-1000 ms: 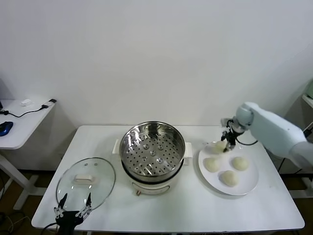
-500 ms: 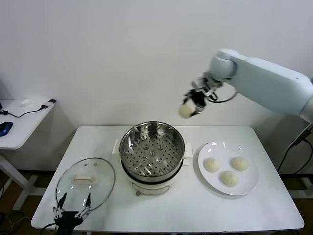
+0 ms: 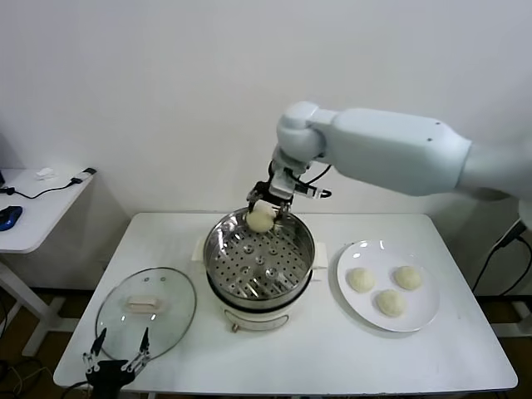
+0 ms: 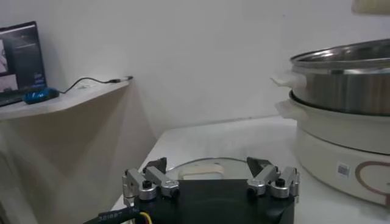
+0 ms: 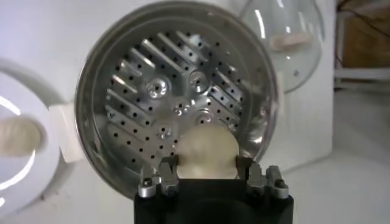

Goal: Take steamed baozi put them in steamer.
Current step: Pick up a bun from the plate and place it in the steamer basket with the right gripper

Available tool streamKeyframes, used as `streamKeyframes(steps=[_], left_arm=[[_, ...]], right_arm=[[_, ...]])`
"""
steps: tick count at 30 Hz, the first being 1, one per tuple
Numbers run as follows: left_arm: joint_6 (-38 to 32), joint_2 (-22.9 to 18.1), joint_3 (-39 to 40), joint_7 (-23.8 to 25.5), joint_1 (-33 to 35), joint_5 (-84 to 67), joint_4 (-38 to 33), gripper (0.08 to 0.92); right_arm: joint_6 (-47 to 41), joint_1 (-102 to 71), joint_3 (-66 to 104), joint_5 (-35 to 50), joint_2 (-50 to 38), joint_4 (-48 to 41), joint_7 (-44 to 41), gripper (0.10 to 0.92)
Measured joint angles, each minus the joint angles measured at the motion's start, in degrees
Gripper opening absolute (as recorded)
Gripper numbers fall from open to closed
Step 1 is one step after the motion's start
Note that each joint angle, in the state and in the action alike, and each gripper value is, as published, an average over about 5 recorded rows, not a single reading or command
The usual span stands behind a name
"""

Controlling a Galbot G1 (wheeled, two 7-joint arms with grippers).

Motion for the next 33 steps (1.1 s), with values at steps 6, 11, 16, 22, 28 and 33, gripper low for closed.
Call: streamKeyframes(steps=[6,11,16,22,28,33], left_arm=[[0.0,-0.1,0.3,-0.1,0.1,0.3,-0.1,0.823],[-0.1,-0.1,0.4,-0.2,0.0,0.5,0.2,0.823],[-0.4,-0.1,0.4,-0.5,-0.1,0.5,0.6,0.823],[-0.6,-0.1,0.5,-0.8,-0.2,0.5,0.8,0.823],[-0.7,-0.1,0.5,-0.9,-0.2,0.5,0.9,0.823],[-0.7,-0.2,0.6,-1.0,-0.2,0.5,0.9,0.823]], right_arm=[[4.2,-4.4,0.2,-5.9,2.0,-4.5,1.6,0.636],[6.3,-7.6,0.5,-9.1,3.3,-7.4,2.7,0.636],[7.8,-10.1,1.4,-11.7,4.6,-10.3,4.2,0.639],[9.0,-11.8,2.5,-13.4,6.1,-13.5,5.4,0.696],[9.5,-12.4,2.6,-13.4,6.8,-15.0,6.1,0.814],[9.8,-11.7,2.6,-11.8,6.4,-14.8,6.1,0.822]])
